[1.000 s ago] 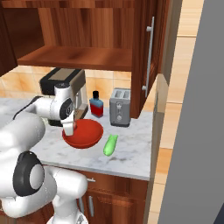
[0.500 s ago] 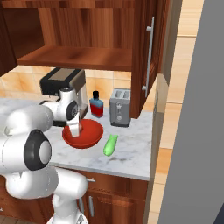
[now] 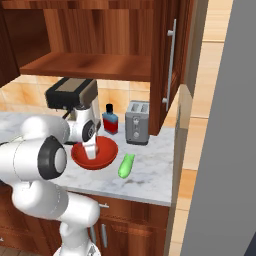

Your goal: Pick both bowls and place them on the counter. Then place the corn in one bowl and place the peach in the other bowl.

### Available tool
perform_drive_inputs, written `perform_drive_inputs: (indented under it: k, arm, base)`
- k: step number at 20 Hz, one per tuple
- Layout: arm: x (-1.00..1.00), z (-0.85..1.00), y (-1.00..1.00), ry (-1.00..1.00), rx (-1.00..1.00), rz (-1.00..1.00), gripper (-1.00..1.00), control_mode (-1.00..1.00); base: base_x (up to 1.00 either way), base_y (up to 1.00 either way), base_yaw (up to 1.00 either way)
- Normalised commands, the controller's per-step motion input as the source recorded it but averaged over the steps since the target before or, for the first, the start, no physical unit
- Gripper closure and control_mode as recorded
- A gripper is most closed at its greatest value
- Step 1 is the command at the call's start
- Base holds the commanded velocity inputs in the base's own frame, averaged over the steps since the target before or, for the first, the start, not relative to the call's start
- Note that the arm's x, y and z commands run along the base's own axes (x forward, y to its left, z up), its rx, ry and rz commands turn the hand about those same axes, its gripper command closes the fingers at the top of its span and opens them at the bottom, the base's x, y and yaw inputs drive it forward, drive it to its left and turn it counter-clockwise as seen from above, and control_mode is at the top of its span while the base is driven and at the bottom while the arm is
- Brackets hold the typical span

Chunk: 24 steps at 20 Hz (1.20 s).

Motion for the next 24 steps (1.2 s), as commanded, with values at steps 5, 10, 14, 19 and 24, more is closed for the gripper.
perform_drive_inputs:
  k: [5,10,14,19,24]
  arm:
    - [0.16,-0.19,-0.06,0.01,0.0,0.0,1.0,-1.0]
    - [0.12,-0.17,-0.01,0.01,0.0,0.0,1.0,-1.0]
    - [0.06,-0.18,0.0,0.03,0.0,0.0,1.0,-1.0]
    - [0.02,-0.14,0.0,0.05,0.0,0.0,-1.0,-1.0]
    - [-0.06,0.02,-0.1,0.0,0.0,0.0,-1.0,-1.0]
  base:
    - [0.0,0.0,0.0]
    - [0.0,0.0,0.0]
    - [0.0,0.0,0.0]
    - [0.0,0.0,0.0]
    - [0.0,0.0,0.0]
